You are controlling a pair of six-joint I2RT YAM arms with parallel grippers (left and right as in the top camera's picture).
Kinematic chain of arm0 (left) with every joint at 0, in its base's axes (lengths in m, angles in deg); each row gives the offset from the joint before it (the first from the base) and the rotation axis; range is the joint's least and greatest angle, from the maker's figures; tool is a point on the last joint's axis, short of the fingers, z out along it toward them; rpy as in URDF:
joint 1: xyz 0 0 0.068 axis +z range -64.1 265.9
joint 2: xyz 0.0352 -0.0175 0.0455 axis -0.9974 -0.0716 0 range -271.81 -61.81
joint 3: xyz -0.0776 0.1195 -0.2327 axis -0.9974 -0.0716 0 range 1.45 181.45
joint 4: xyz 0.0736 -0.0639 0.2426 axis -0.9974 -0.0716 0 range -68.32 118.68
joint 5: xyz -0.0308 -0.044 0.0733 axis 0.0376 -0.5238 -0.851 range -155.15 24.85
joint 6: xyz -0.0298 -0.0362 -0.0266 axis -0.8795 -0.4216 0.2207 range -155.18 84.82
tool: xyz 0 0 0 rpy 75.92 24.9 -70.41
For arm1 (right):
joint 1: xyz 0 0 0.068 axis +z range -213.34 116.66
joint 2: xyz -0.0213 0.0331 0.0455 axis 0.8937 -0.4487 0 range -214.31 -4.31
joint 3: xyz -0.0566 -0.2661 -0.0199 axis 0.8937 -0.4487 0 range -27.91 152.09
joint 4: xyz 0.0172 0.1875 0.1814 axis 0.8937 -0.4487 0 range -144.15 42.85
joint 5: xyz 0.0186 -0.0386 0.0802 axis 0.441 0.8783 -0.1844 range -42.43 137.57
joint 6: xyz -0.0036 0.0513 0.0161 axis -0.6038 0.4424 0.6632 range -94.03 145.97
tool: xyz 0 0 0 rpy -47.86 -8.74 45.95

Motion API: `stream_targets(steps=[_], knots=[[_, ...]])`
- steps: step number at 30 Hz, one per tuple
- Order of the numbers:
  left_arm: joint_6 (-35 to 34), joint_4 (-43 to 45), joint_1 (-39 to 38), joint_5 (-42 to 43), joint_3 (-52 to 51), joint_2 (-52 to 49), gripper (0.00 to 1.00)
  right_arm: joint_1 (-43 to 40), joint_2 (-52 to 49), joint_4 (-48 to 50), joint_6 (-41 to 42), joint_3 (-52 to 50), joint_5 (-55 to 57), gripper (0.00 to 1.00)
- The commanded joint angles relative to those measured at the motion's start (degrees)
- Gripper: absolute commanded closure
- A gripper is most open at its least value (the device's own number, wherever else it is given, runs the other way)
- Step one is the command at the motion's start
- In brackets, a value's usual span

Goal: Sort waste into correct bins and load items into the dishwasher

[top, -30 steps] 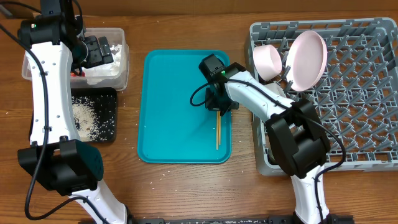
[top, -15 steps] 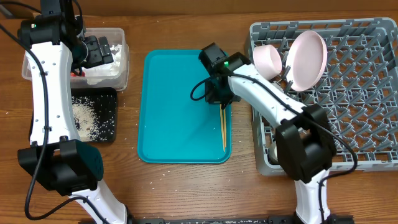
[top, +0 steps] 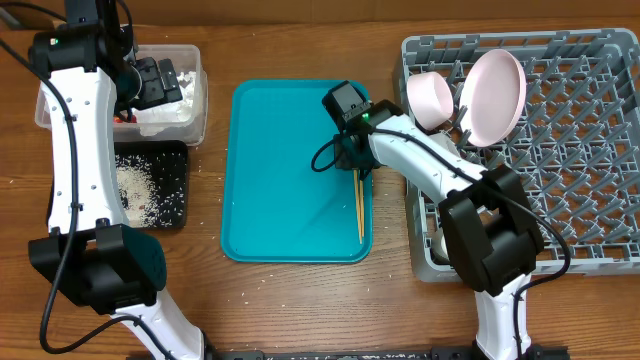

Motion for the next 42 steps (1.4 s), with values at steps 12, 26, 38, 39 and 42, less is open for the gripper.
stream_targets(steps=[12, 26, 38, 39, 42], knots=[[0.07, 0.02, 0.00, -0.55, 1.14, 1.07, 0.00, -1.01, -3.28, 3.82, -0.57, -4.00, -3.21, 0.61], [0.07, 0.02, 0.00, -0.55, 1.14, 1.07, 0.00, -0.92, -6.05, 2.19, 0.96, -3.98, -10.71, 0.96], [0.07, 0.02, 0.00, -0.55, 1.11, 1.07, 0.00, -1.27, -5.44, -7.69, -2.67, 5.42, -10.78, 0.96], [0.07, 0.02, 0.00, -0.55, 1.14, 1.07, 0.00, -1.29, -5.33, -9.16, -3.26, 6.82, -10.78, 0.96], [0.07, 0.02, 0.00, -0.55, 1.14, 1.07, 0.00, -1.27, -5.29, -13.07, -3.63, 10.84, -10.75, 0.96]])
